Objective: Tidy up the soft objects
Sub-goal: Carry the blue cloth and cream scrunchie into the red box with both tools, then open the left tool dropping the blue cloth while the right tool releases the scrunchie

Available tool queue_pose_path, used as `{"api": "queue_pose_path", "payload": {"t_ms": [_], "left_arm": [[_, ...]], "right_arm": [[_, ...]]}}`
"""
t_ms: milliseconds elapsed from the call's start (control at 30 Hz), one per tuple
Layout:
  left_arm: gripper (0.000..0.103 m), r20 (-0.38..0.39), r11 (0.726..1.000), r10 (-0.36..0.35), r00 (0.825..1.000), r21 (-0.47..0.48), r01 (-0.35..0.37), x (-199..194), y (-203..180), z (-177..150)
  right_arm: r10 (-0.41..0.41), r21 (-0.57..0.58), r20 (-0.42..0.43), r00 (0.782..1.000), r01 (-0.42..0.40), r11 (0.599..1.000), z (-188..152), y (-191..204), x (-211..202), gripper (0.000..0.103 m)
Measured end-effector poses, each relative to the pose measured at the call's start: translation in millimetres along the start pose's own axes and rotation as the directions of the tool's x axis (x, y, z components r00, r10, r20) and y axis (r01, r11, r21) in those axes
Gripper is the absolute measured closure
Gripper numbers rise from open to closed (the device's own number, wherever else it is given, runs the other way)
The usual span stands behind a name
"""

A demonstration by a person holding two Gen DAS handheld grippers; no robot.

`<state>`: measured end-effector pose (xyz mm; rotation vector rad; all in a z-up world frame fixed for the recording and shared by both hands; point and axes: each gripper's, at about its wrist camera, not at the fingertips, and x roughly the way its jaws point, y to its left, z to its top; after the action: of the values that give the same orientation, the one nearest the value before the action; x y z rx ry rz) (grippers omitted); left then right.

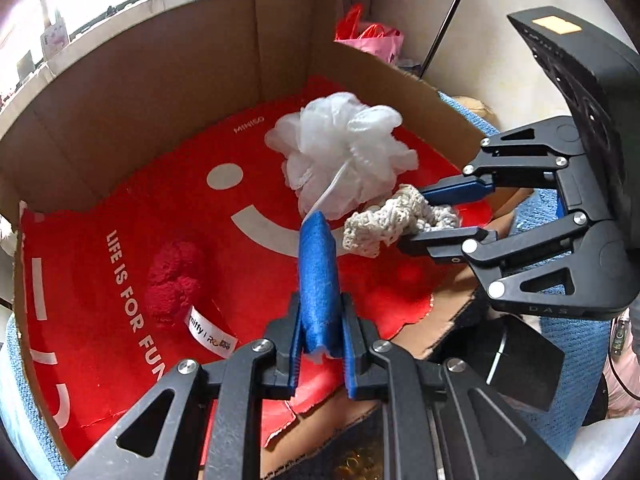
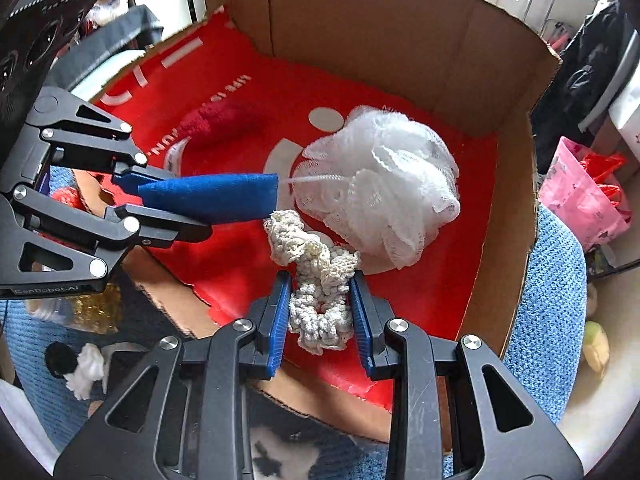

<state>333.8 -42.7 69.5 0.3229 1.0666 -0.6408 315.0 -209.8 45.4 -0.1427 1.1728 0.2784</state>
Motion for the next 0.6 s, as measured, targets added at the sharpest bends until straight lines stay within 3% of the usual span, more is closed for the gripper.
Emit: {"api": "queue_pose_path", "payload": {"t_ms": [600], "left_arm": [[0.078, -0.038, 1.000, 0.007, 0.999, -0.008, -0.008, 24, 8, 8]], "right_arm": [[0.000, -0.010, -0.043, 0.999, -0.001, 1.000, 2, 0, 13, 0.075]]}}
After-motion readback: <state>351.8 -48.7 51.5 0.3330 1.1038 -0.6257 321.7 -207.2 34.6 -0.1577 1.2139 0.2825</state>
